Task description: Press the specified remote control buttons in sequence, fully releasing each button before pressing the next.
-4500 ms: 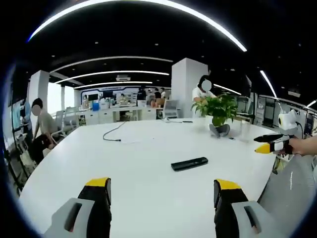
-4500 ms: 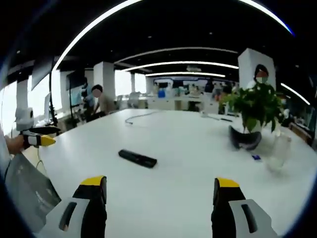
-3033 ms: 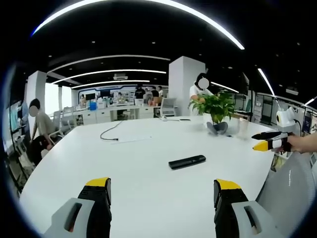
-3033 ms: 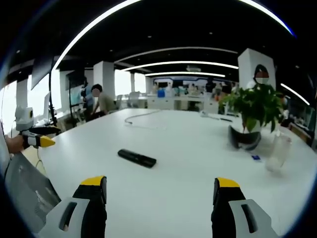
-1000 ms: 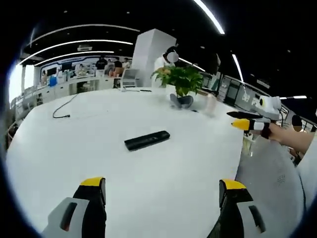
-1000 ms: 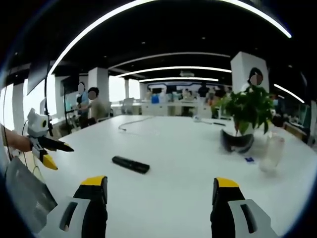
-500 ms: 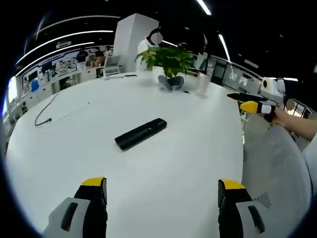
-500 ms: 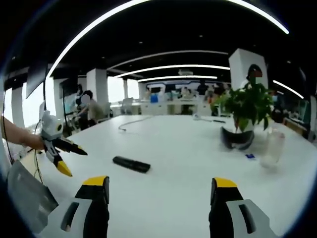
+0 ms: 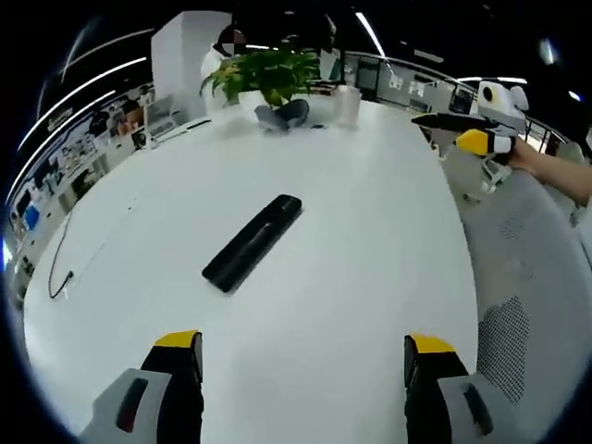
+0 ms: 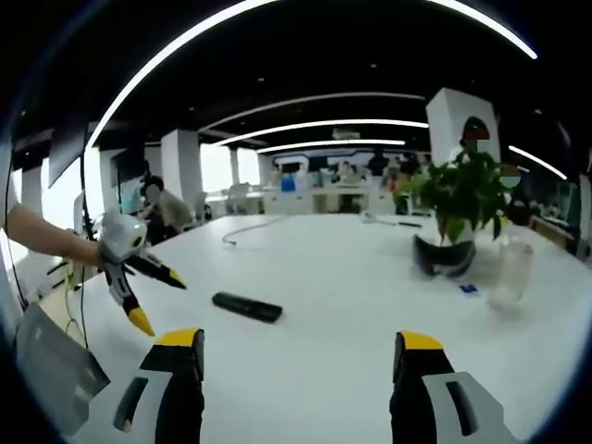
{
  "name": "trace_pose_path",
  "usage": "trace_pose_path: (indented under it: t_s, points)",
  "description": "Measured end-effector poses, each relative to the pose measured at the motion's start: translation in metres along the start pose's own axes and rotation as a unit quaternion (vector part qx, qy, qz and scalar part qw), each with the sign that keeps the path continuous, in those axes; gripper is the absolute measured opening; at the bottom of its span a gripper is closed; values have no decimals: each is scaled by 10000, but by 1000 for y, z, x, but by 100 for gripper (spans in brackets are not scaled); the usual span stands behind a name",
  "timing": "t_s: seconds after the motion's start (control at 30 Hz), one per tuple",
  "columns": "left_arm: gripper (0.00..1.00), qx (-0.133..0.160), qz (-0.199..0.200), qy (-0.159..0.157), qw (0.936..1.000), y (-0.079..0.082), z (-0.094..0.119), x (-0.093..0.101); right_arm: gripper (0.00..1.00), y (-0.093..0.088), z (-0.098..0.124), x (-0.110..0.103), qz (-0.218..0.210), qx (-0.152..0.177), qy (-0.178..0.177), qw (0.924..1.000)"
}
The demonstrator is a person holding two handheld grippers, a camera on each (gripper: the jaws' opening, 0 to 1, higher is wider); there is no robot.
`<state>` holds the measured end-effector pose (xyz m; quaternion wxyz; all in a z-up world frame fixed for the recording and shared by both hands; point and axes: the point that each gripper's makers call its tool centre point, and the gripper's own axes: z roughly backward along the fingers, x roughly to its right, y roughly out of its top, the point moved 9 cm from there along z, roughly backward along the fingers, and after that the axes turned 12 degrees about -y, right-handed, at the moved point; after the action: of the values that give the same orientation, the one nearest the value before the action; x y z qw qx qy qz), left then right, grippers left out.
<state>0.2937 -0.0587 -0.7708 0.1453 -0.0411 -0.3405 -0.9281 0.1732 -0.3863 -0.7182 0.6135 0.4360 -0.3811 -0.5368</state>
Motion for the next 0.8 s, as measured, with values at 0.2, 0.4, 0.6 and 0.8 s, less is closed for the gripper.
trace_pose_path:
  t_s: [0.2,0.4,0.6,0.8]
  points:
    - [93,-322,-121,-160,9993,7,-8,-11,83,0,1,2,-26,30,-17,10000]
    - [89,-928,-583,-325,9935,13,-14,-29,83,2,2,2,-1,104,-21,9999]
    - [87,-1141,-628,-328,9909,26,-15,-50,83,2,3,1,-63,125,-29,9999]
    - [85,-1235,-689,-384,9892,40,-20,-61,82,4,4,0,-215,153,-44,9996]
